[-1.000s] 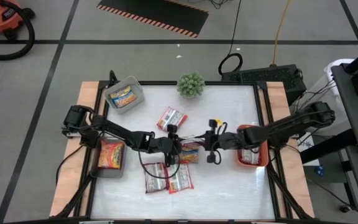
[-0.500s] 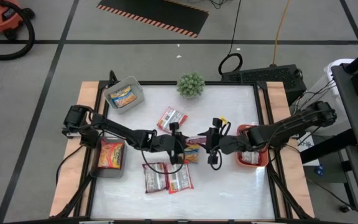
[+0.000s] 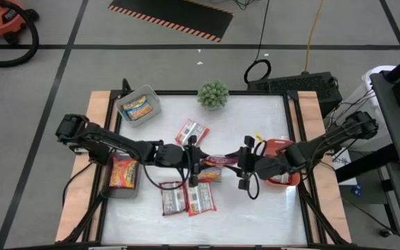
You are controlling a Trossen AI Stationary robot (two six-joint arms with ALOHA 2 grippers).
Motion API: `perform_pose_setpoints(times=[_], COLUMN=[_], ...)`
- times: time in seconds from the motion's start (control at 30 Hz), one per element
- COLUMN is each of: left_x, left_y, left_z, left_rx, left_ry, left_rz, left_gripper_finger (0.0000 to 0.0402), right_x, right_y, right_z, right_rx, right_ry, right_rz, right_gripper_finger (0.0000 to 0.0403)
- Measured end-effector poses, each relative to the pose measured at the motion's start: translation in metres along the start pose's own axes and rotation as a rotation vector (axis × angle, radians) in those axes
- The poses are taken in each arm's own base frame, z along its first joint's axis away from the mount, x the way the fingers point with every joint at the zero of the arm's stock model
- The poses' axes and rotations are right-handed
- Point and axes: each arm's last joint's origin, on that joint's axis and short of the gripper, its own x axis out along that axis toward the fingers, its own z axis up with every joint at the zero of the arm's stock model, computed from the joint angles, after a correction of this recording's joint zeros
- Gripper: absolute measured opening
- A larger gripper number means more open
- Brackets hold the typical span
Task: Sort Maruchan noodles
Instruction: Put the red bag into the orange bin
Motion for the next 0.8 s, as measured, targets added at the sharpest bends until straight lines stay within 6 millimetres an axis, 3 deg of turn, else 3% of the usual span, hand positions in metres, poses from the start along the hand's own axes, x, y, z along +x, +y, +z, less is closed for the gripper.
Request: perform_pose_setpoints(times=[0.53,0.8], left_x=[0.002,0.002], left_y=[-0.002,-0.002], left_z=[-0.008,-0.010], left_rx=[0.066,0.069], left_ry=[0.062,0.076], left_rz=[-0.007,-0.016], left_gripper_finger=[0.0129,0.0129], right_x=[0.039,0.039], right_y=[-0.005,-0.009], right_z=[-0.013,-0.012], right_rx=[0.021,-0.024], right_ry=[0.145,0.146], right_rz=[0.088,0.096], right_gripper_finger=[0.0160,0.0115])
